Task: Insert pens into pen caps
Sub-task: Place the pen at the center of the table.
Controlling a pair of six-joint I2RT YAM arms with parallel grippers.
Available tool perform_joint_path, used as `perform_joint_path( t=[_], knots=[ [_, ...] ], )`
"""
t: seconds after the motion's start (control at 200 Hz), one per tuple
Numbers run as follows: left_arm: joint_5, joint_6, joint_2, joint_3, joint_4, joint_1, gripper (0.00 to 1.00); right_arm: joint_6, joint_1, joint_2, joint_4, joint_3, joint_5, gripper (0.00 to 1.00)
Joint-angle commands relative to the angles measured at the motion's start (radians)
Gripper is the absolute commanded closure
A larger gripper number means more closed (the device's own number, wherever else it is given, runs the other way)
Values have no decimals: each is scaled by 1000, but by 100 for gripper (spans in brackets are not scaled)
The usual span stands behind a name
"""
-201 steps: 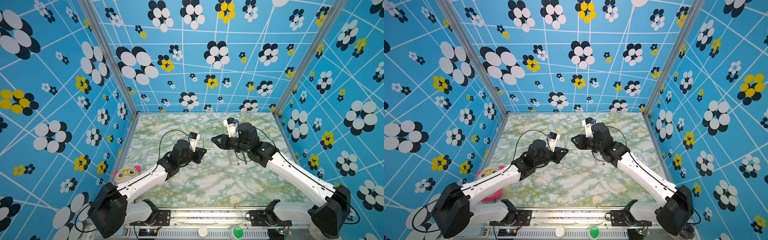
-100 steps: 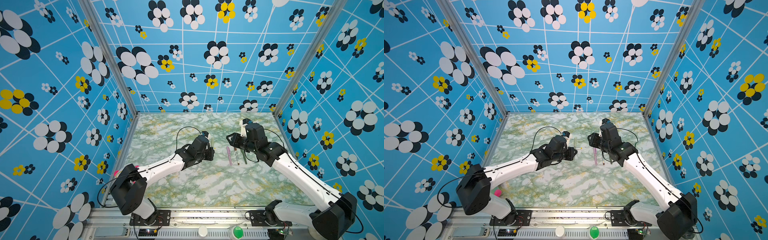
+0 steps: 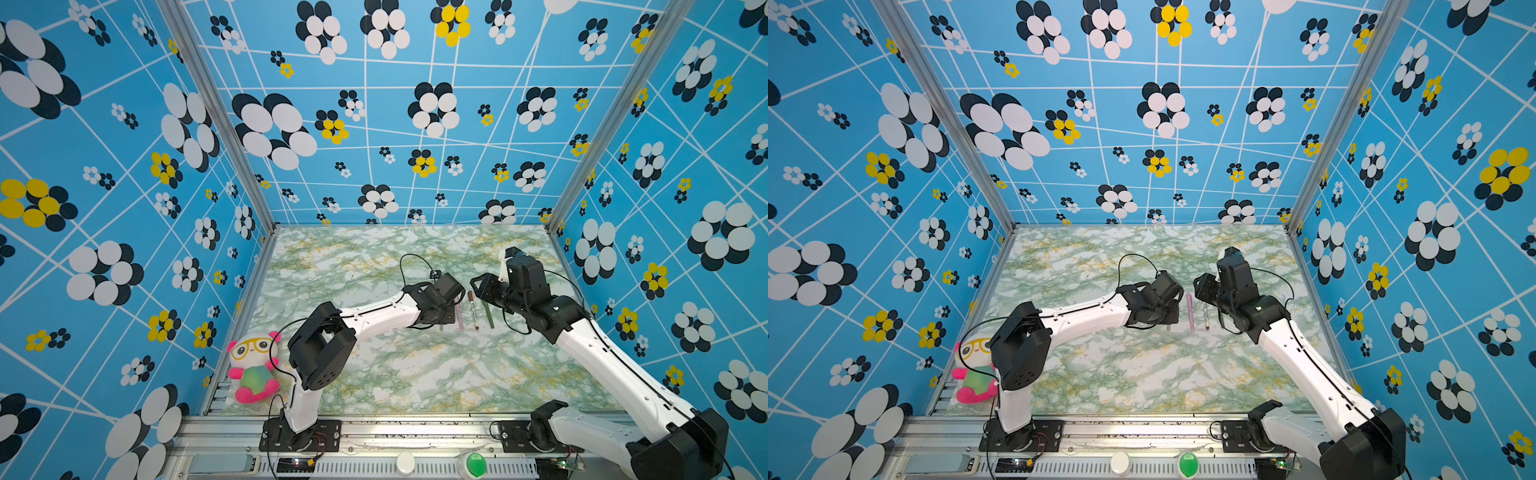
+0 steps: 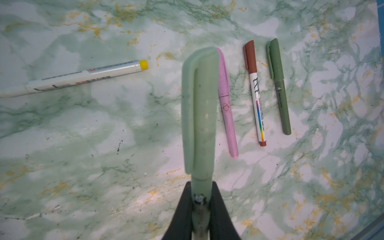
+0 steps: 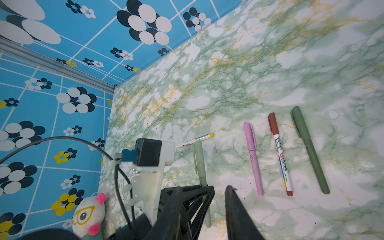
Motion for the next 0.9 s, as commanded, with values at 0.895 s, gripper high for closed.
perform_joint_path(
  t=[0.895],
  knots=[
    [-157, -30, 366, 420, -265, -29, 100, 3, -73, -41, 24, -64, -55, 64]
  ],
)
